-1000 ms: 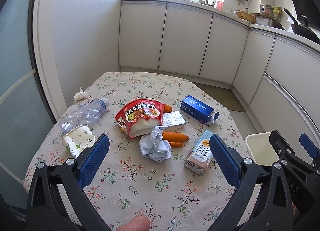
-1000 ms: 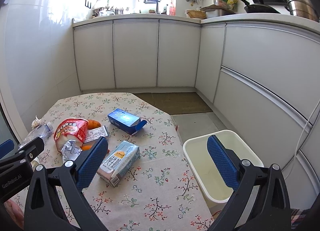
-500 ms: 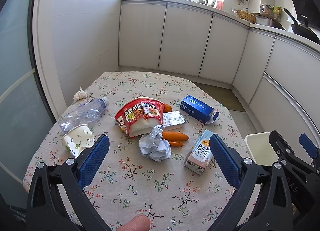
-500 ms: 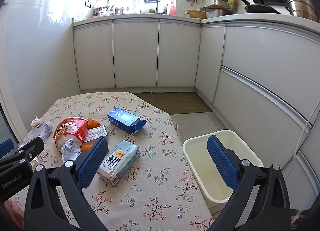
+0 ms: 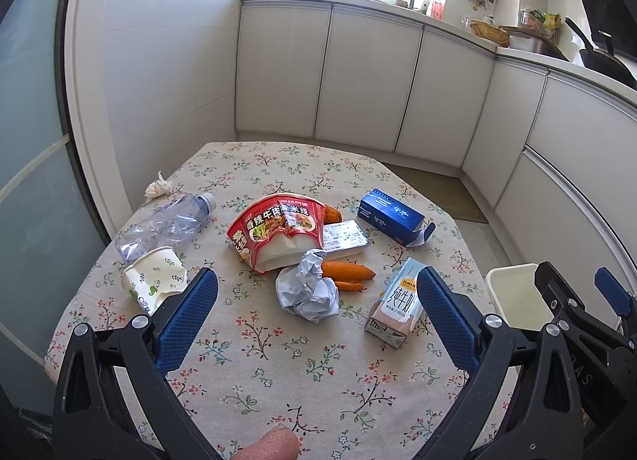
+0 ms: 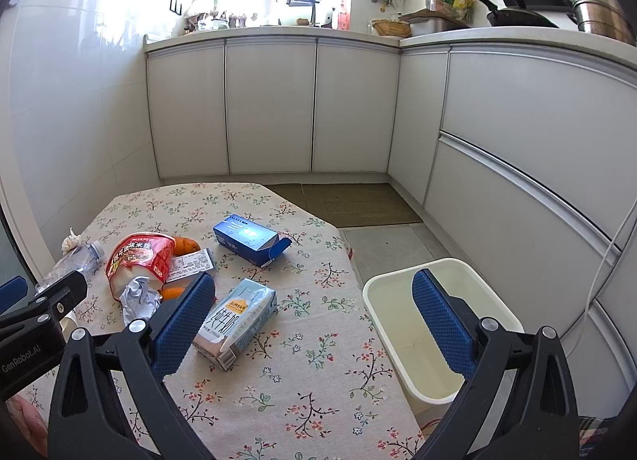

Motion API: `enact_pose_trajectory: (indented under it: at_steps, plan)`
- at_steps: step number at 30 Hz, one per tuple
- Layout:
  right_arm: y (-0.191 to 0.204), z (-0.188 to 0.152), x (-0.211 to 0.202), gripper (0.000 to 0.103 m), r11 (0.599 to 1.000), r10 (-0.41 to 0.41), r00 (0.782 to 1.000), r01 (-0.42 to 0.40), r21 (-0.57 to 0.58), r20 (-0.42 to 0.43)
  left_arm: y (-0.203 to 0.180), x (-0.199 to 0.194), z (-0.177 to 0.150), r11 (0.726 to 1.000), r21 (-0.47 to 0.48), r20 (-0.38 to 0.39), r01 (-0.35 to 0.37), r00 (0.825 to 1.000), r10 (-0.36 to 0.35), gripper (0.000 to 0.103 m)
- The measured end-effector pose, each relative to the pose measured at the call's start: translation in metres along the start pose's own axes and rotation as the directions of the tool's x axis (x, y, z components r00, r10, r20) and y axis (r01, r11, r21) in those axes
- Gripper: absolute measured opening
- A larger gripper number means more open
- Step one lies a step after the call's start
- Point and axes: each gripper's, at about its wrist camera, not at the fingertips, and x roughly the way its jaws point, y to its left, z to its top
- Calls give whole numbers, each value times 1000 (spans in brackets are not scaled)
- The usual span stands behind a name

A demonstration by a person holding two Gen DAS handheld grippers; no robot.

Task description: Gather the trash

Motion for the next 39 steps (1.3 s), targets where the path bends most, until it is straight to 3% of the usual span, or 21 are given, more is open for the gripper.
enact_pose_trajectory:
  at_steps: [29,39]
  plan:
    - [0,-1,0,97,1000,1,1000,-1,0,-5,6,2,-1,1000,-14,-12,-1,1000,1,96]
    - [-1,-1,7,97,1000,14,999,-13,21,-45,9,8,-1,1000,-30,-44,-5,999,4,96]
